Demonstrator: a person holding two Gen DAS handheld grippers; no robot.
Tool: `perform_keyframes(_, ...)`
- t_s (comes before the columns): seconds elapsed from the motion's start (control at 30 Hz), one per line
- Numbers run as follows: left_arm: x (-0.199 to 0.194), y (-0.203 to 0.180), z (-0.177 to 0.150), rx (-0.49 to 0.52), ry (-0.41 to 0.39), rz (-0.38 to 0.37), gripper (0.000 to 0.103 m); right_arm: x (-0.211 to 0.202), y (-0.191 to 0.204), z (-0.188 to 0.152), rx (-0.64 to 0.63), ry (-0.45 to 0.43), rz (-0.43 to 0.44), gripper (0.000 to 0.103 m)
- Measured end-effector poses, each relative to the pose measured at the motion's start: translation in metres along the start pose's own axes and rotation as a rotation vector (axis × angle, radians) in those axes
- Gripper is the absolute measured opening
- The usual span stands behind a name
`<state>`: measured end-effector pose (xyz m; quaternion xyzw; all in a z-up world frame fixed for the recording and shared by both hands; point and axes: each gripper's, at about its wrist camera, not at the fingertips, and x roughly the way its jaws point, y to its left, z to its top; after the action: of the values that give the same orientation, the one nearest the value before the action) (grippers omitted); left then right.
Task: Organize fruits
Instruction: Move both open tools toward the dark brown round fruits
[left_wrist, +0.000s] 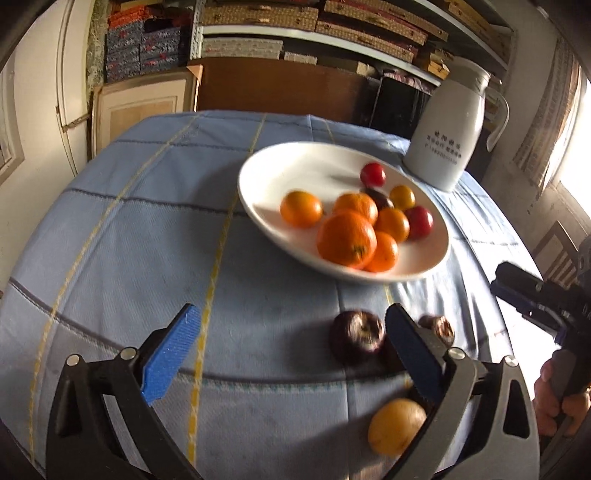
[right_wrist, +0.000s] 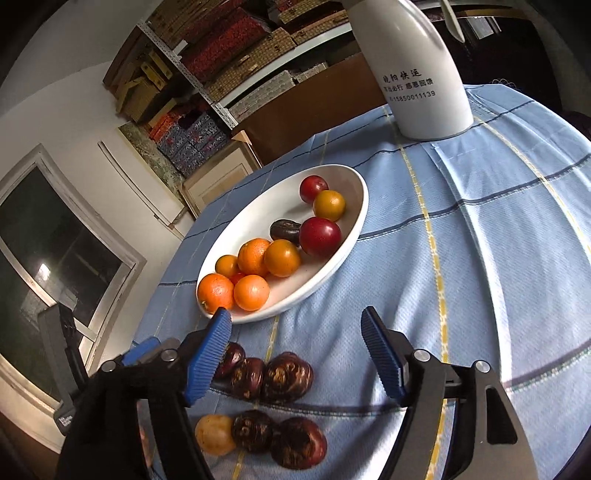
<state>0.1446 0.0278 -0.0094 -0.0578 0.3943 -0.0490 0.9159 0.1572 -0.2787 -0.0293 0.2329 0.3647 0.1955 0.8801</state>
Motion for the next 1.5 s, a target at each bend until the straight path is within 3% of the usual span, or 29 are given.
perform_keyframes(0.33,0.019,-0.013,-0.009,0.041,0.086,-0.051,0.098,-0.004,-0.005,-0.001,0.036,0.002,0.000,0.077)
perform_keyframes(0.53,0.041,-0.024,-0.011,0.112,0.128,0.049,0.099,-0.002,-0.004,-0.001,0.026,0.014,-0.003,0.077)
perform_keyframes(0.63,0.043,-0.024,-0.010,0.139,0.125,0.048,0.099,-0.002,-0.004,-0.002,0.027,0.014,-0.004,0.077)
perform_keyframes(0.67,0.041,-0.024,-0.010,0.154,0.117,0.064,0.099,-0.002,-0.004,-0.002,0.027,0.015,-0.005,0.077)
perform_keyframes(0.8,0.033,-0.013,-0.013,0.194,0.058,0.299,0.099,0.000,-0.004,-0.004,0.029,0.024,-0.006,0.077)
perform_keyframes(0.83,0.033,-0.011,-0.013,0.192,0.063,0.322,0.099,0.001,-0.003,-0.005,0.026,0.029,-0.002,0.077)
perform_keyframes(1.03,0.035,-0.012,-0.009,0.185,0.076,0.234,0.099,0.011,0.010,-0.012,-0.038,0.097,0.015,0.077)
perform_keyframes(1.1,0.035,-0.016,-0.008,0.197,0.070,0.216,0.099,0.015,0.016,-0.016,-0.084,0.121,-0.012,0.076)
perform_keyframes(1.17,0.036,-0.018,-0.007,0.195,0.076,0.191,0.099,0.019,0.020,-0.020,-0.129,0.137,-0.043,0.063)
perform_keyframes(1.23,0.038,-0.019,-0.008,0.196,0.079,0.188,0.099,0.021,0.024,-0.023,-0.169,0.148,-0.068,0.059)
perform_keyframes(1.5,0.046,-0.016,0.000,0.180,0.083,0.169,0.099,0.036,0.051,-0.053,-0.431,0.190,-0.220,0.059)
